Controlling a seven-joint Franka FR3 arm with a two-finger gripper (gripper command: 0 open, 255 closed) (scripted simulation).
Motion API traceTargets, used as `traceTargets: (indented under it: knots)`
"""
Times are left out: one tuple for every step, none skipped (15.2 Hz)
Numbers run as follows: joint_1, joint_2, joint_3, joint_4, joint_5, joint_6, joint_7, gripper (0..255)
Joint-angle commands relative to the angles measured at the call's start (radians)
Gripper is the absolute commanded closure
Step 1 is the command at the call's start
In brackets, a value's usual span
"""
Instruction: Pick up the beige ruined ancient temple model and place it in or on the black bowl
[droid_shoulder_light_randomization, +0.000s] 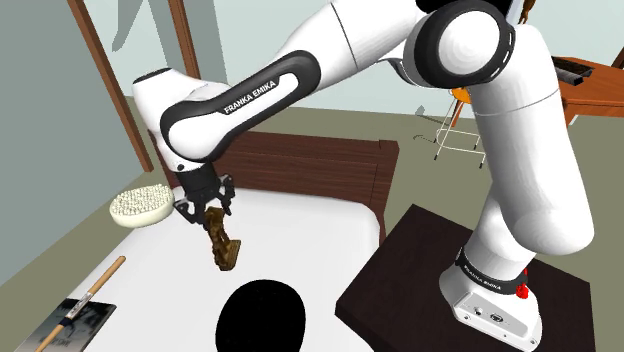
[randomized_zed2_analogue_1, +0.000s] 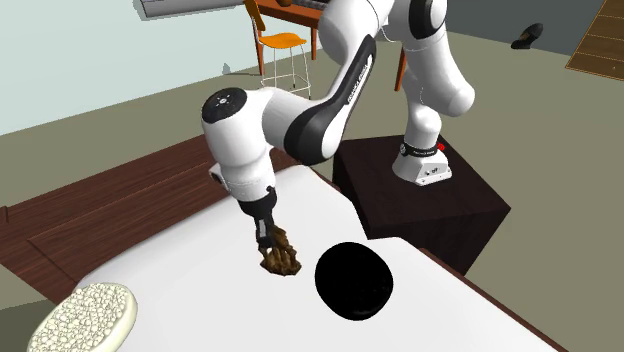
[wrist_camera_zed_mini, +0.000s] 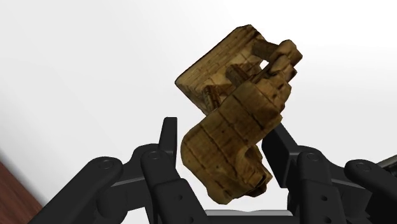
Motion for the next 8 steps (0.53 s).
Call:
traceTargets:
  knots:
    - [0.000,-0.012,0.003,0.010,0.005,-0.021,-0.002,255]
    - [-0.001,-0.017,0.005,0.016,0.007,-0.031,-0.003,255]
    - [-0.001,-0.022,0.006,0.022,0.010,-0.042,-0.005,255]
    - [-0.001,-0.026,0.007,0.029,0.012,-0.053,-0.006,255]
    - [-0.001,-0.031,0.008,0.036,0.014,-0.064,-0.007,255]
    - [-0.001,-0.035,0.009,0.043,0.016,-0.075,-0.009,255]
    - [-0.001,-0.039,0.010,0.051,0.018,-0.087,-0.010,255]
    - [-0.001,-0.043,0.011,0.059,0.020,-0.098,-0.011,255]
